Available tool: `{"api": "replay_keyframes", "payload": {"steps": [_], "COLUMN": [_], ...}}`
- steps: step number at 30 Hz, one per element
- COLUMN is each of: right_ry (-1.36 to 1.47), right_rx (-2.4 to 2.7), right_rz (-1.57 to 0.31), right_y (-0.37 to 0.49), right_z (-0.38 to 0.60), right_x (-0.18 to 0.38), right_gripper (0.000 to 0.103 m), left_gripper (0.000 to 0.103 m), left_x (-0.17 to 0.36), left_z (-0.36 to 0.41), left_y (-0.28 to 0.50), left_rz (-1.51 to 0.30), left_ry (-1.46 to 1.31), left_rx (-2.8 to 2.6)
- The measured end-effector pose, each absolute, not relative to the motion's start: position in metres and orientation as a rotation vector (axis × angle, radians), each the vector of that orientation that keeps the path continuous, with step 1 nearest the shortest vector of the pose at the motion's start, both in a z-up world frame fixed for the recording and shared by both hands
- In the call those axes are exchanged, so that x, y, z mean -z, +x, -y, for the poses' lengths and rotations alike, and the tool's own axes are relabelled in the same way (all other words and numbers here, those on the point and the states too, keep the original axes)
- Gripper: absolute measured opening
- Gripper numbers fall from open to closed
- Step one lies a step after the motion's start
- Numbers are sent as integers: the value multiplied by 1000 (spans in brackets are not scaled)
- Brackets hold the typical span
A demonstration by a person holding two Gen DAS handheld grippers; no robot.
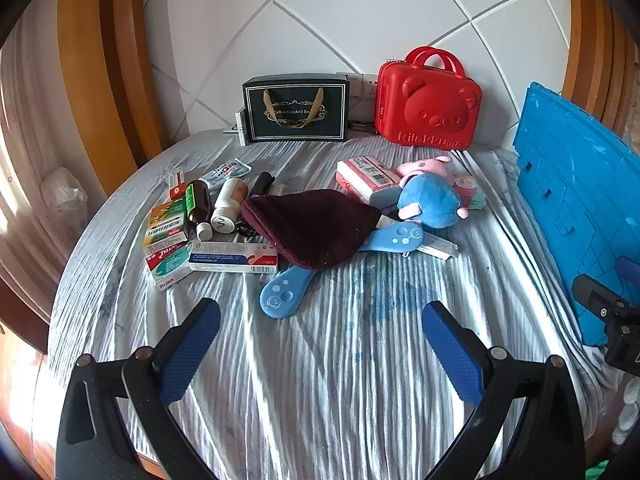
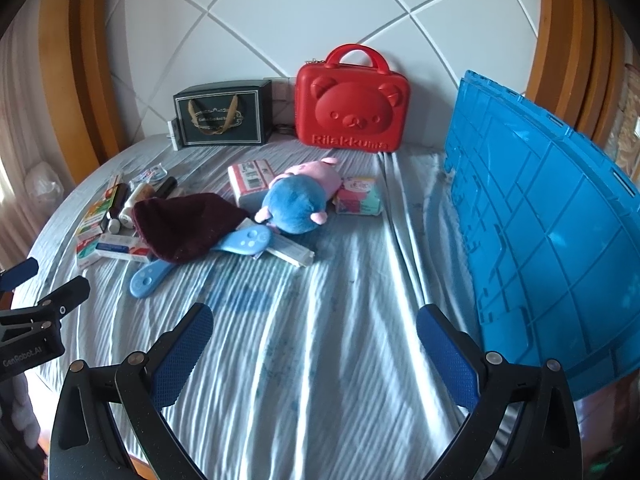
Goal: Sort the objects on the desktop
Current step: 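Move both tools toward the medicine boxes and maroon beanie on the bed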
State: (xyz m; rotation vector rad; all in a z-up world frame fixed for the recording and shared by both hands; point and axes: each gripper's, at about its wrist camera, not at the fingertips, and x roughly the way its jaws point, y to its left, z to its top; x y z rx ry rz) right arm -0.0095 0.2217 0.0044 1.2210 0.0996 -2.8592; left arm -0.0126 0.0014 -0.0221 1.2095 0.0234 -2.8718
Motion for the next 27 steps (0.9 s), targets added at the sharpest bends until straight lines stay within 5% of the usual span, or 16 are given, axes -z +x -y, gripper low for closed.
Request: {"api": "replay_keyframes", "payload": {"steps": [27], "right_ry": [1294], "right_rx": [2805], "right_rz": [-109], "right_y": [-45], "right_z": [-234], "right_x": [12], "right_gripper": [103], "left_gripper": [102], "left_x": [51], "left_z": [10], "left_y": [-37], "left_rz": [-88], "left_ry": [1313], "left_rx": [2764]}}
